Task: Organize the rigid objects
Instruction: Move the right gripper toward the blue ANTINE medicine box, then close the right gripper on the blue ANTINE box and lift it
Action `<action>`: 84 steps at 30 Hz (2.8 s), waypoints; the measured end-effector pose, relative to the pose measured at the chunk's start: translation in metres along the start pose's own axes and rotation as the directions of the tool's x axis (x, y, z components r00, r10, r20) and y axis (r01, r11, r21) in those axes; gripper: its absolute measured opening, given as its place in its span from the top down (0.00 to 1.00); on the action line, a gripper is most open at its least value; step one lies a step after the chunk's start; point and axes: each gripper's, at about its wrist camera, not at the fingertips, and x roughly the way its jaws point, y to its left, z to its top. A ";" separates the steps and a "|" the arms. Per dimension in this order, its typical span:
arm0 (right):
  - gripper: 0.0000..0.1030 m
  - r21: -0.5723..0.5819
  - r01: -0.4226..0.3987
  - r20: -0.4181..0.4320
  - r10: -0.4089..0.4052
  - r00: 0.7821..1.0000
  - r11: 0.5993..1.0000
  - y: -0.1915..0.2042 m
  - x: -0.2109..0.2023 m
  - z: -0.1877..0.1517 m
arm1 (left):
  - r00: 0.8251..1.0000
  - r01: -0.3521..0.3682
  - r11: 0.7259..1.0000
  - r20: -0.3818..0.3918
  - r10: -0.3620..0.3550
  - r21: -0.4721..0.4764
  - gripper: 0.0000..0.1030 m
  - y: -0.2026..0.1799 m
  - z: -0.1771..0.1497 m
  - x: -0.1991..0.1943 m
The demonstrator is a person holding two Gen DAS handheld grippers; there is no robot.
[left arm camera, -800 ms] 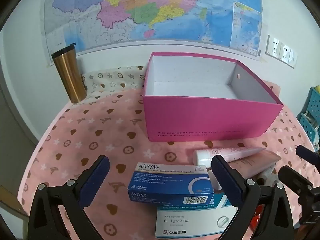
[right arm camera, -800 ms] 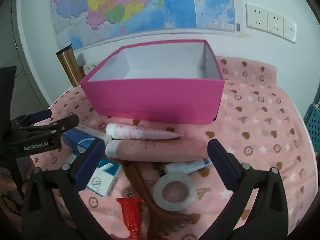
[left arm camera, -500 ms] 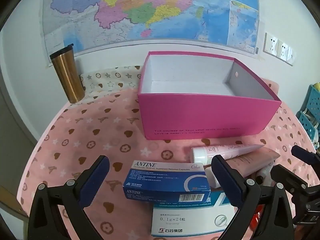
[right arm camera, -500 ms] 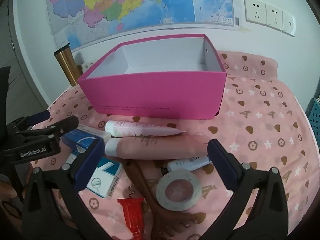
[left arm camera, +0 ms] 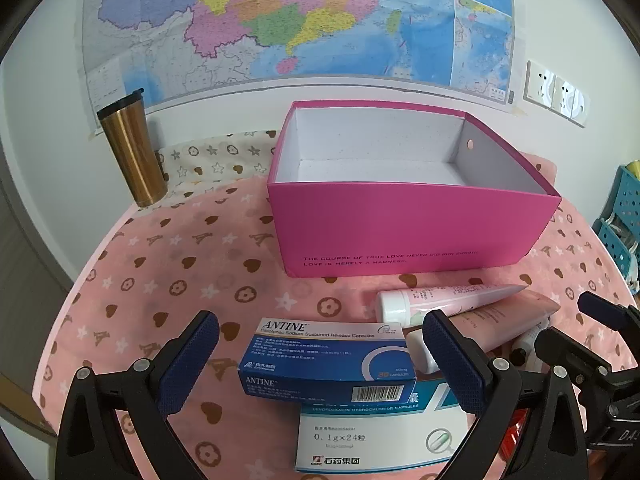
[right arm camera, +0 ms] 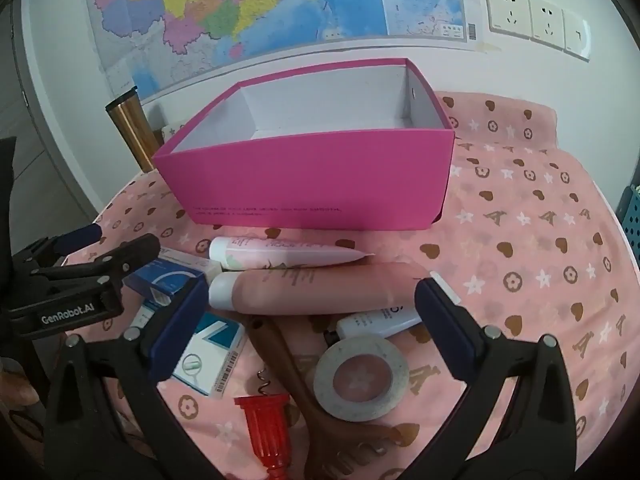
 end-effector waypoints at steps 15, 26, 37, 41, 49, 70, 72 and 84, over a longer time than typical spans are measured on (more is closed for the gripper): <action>0.00 0.001 -0.014 0.001 0.014 1.000 1.000 0.000 0.000 -0.002 | 1.000 -0.009 1.000 0.012 0.009 0.003 0.00 -0.001 -0.005 0.001; 0.00 0.004 -0.032 -0.003 0.032 0.999 0.999 0.001 0.000 -0.001 | 1.000 -0.020 1.000 0.016 0.020 0.000 0.00 -0.002 -0.005 0.001; 0.00 0.001 -0.042 -0.006 0.042 0.999 0.999 0.001 0.001 -0.002 | 1.000 -0.022 1.000 0.019 0.022 0.000 0.00 -0.003 -0.007 0.001; 0.00 0.003 -0.045 -0.014 0.045 0.999 0.999 -0.002 0.002 -0.001 | 1.000 -0.023 1.000 0.018 0.023 0.001 0.00 -0.003 -0.007 0.002; 0.00 0.002 -0.056 -0.035 0.056 0.998 0.998 -0.004 0.008 -0.001 | 1.000 -0.028 1.000 0.011 0.028 -0.007 0.00 0.006 -0.007 0.006; 0.21 -0.040 -0.219 -0.131 0.212 0.968 0.975 0.016 0.031 0.006 | 0.989 0.097 0.994 -0.110 -0.101 -0.040 0.01 0.055 -0.015 0.045; 0.25 -0.046 -0.287 -0.155 0.277 0.948 0.957 0.028 0.035 0.004 | 0.985 0.128 0.991 -0.113 -0.131 -0.032 0.02 0.057 -0.016 0.042; 0.48 -0.076 -0.415 -0.248 0.386 0.888 0.907 0.070 0.064 0.001 | 0.924 0.334 0.939 -0.169 -0.343 -0.081 0.24 0.068 -0.021 0.047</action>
